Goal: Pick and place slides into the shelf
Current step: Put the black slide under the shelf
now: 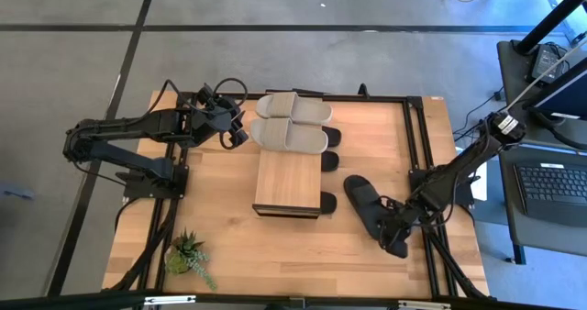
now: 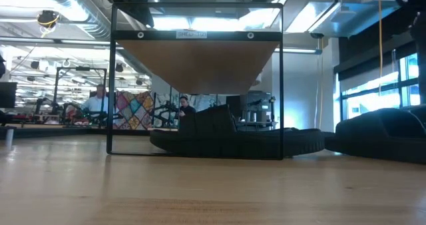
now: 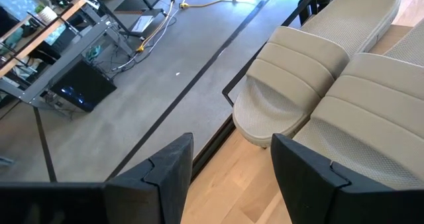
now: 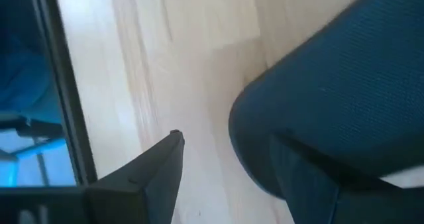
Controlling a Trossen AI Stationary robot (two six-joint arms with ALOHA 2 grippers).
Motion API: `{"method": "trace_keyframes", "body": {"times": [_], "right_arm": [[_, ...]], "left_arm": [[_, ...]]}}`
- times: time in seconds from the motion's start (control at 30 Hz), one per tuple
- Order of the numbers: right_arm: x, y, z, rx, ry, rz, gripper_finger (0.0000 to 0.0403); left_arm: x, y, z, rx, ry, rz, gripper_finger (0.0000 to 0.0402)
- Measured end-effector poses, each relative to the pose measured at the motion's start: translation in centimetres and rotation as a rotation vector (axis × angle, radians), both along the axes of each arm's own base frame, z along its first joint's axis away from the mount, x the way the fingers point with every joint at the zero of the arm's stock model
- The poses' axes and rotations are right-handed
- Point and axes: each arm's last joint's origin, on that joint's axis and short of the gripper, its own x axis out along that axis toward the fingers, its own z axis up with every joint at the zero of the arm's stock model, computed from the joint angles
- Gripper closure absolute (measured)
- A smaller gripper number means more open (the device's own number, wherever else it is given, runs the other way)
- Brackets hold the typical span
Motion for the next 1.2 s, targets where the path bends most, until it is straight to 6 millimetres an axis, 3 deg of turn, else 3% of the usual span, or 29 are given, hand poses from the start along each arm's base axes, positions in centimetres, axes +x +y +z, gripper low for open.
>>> {"method": "trace_keyframes", "body": {"times": [0.57, 0.83, 1.03, 1.2], "right_arm": [[0.4, -2.8, -0.4, -0.024, 0.232, -0.317, 0.0178], [0.1, -4.3, -1.2, -0.079, 0.296, -0.378, 0.0178], [-0.1, -5.2, -2.0, -0.102, 0.32, -0.405, 0.0178], [-0.2, -5.7, -2.4, -0.12, 0.317, -0.385, 0.0178]], "left_arm": [[0.0, 0.0, 0.0, 0.0, 0.0, 0.0, 0.0207], [0.0, 0.0, 0.0, 0.0, -0.001, 0.0, 0.0207], [0.6, 0.1, 0.5, 0.019, -0.098, -0.012, 0.0207], [0.0, -0.1, -0.5, 0.018, -0.135, -0.038, 0.0207]]}}
